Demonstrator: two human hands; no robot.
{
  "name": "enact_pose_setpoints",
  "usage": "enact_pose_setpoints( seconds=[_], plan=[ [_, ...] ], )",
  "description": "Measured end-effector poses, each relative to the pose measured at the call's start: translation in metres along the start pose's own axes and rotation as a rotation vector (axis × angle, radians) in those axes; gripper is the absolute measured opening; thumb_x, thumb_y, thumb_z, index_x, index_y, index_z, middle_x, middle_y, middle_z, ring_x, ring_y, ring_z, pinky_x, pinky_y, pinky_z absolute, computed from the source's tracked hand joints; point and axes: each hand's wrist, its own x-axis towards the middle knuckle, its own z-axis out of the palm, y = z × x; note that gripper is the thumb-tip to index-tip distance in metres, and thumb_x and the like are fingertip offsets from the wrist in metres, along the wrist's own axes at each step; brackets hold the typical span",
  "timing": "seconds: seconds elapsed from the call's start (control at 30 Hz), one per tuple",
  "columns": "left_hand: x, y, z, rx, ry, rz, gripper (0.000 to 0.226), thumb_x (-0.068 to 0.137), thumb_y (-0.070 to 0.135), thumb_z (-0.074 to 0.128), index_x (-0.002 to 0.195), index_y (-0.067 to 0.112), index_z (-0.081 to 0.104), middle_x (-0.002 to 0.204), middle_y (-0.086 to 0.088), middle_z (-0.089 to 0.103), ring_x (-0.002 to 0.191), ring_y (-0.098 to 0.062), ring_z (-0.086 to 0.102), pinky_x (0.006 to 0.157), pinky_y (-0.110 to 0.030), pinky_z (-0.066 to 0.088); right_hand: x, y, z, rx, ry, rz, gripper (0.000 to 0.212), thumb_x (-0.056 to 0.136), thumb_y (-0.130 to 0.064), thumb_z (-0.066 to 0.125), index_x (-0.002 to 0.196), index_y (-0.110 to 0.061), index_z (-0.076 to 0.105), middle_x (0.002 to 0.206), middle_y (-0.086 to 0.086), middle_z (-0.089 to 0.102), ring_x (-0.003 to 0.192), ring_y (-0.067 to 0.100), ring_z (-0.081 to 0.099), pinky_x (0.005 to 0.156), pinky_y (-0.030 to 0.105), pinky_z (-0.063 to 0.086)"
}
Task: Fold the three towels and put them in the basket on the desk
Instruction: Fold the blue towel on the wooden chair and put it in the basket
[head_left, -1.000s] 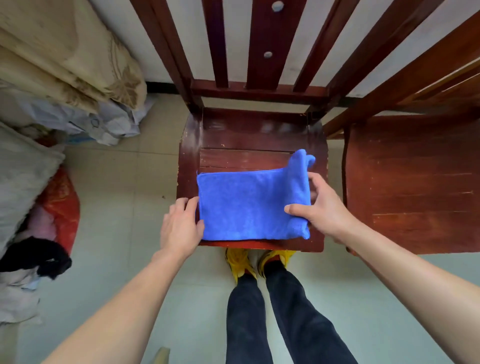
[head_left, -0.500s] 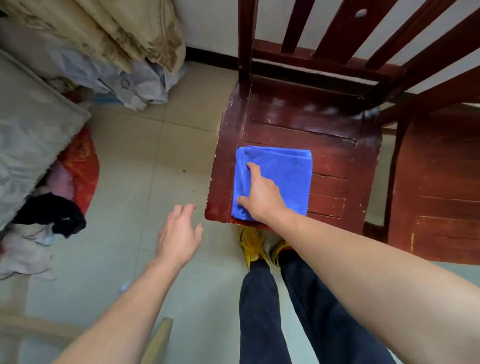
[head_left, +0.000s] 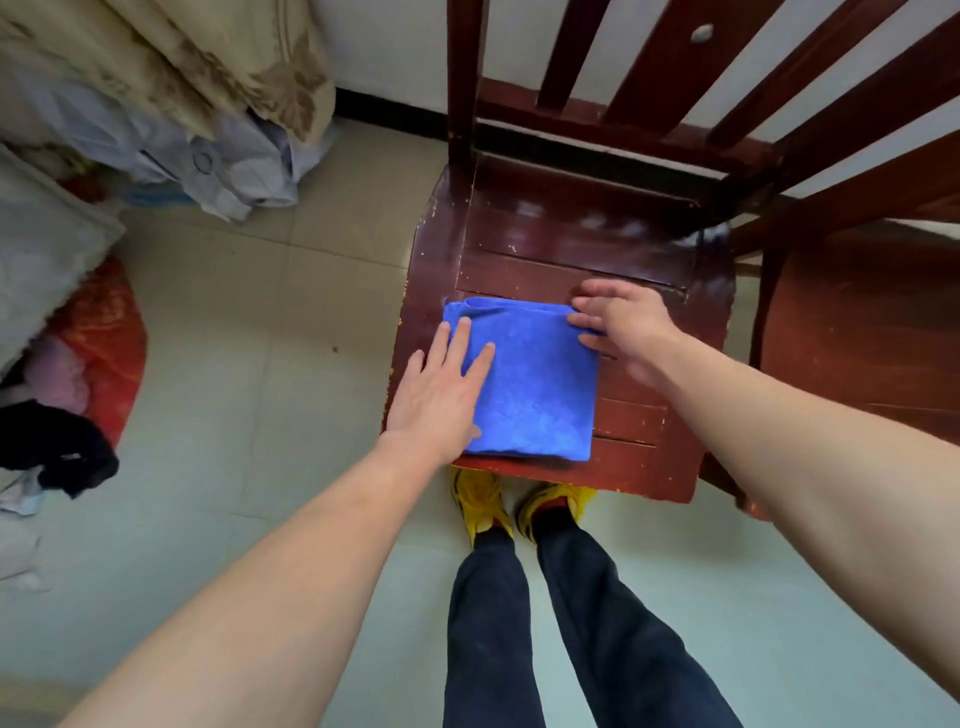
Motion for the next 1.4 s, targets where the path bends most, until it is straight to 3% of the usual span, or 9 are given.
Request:
enact_pose_setpoints(
  seconds=[0.07,0.2,0.37,0.63,0.8,0.97,1.1,1.27,1.4],
  plan=[
    [0.007,-0.008,0.001,0.021,-0.035,-0.032,0.11,0.078,0.049,0.07,0.152,0.022,-0.007,0.158,-0.012,-0.02,0.147,-0.032,-0.01,0.117,-0.045,0.017,0.013,-0.006,-0.01,0.017,0.081,-0.037,0.022,0.088,-0.007,0.062,0.107,-0.019,0.063,0.099,0.003,0.066,0.094,0.016,0.065,0.069,0.029,0.055],
    [0.006,-0.009,0.003,0.041,-0.06,-0.014,0.125,0.07,0.055,0.075,0.151,0.02,-0.014,0.157,-0.011,-0.025,0.146,-0.034,-0.011,0.117,-0.046,0.017,-0.011,0.012,-0.015,-0.203,0.279,-0.246,0.014,0.073,-0.012,0.068,0.076,-0.026,0.068,0.076,-0.001,0.068,0.068,0.015,0.062,0.068,0.039,0.055],
    [0.006,-0.01,0.004,0.056,-0.07,-0.016,0.133,0.063,0.061,0.076,0.149,0.022,-0.018,0.155,-0.01,-0.028,0.146,-0.035,-0.01,0.117,-0.047,0.018,-0.079,0.088,-0.001,-0.194,-0.141,0.06,0.009,0.082,-0.002,0.069,0.081,-0.011,0.069,0.076,0.012,0.069,0.066,0.017,0.062,0.056,0.025,0.048],
    [0.002,-0.008,-0.001,0.058,-0.066,-0.044,0.129,0.064,0.063,0.074,0.15,0.025,-0.015,0.155,-0.014,-0.029,0.146,-0.035,-0.015,0.119,-0.046,0.011,-0.08,0.112,-0.037,-0.393,0.248,0.03,0.007,0.081,-0.028,0.071,0.082,-0.02,0.071,0.077,-0.008,0.069,0.08,0.014,0.066,0.068,0.025,0.048],
    [-0.001,0.014,-0.019,-0.04,0.114,0.121,0.062,0.086,0.044,0.059,0.142,0.023,0.04,0.146,-0.009,0.036,0.133,-0.029,0.033,0.103,-0.037,0.031,-0.061,0.082,-0.004,-0.554,0.201,0.039,0.066,0.065,-0.07,0.069,0.112,-0.027,0.055,0.094,-0.013,0.061,0.092,0.016,0.062,0.074,0.032,0.045],
    [0.034,0.029,-0.029,-0.638,-0.093,-0.112,0.04,0.094,0.009,0.042,0.131,0.019,0.055,0.105,-0.002,0.062,0.097,-0.02,0.058,0.084,-0.032,0.047,-0.047,0.079,-0.001,-0.707,0.072,0.14,0.044,0.066,-0.057,0.075,0.093,-0.025,0.061,0.092,-0.004,0.067,0.089,0.025,0.064,0.068,0.032,0.044],
    [0.053,0.041,-0.043,-1.204,-0.252,-0.381,0.02,0.096,0.01,0.043,0.111,0.012,0.058,0.077,-0.008,0.058,0.062,-0.018,0.053,0.053,-0.024,0.041,-0.043,0.068,-0.041,-0.634,0.169,-0.063,0.026,0.072,-0.033,0.076,0.079,-0.02,0.055,0.075,-0.005,0.06,0.082,0.028,0.061,0.063,0.032,0.038],
    [0.061,0.047,-0.052,-1.556,-0.353,-0.517,0.056,0.091,0.061,0.042,0.115,0.013,0.057,0.104,-0.018,0.067,0.095,-0.03,0.067,0.082,-0.04,0.054,-0.058,0.056,-0.061,-0.978,0.284,-0.54,0.029,0.073,-0.015,0.066,0.096,-0.02,0.048,0.097,0.0,0.053,0.083,0.025,0.049,0.061,0.033,0.032],
    [0.066,0.047,-0.06,-1.655,-0.314,-0.555,0.067,0.079,0.072,0.049,0.117,0.017,0.056,0.105,-0.015,0.067,0.095,-0.031,0.068,0.082,-0.043,0.055,-0.076,0.068,-0.045,-1.262,0.241,-0.863,0.037,0.063,-0.005,0.069,0.097,-0.014,0.06,0.092,0.006,0.055,0.079,0.032,0.052,0.05,0.033,0.032]
  ],
)
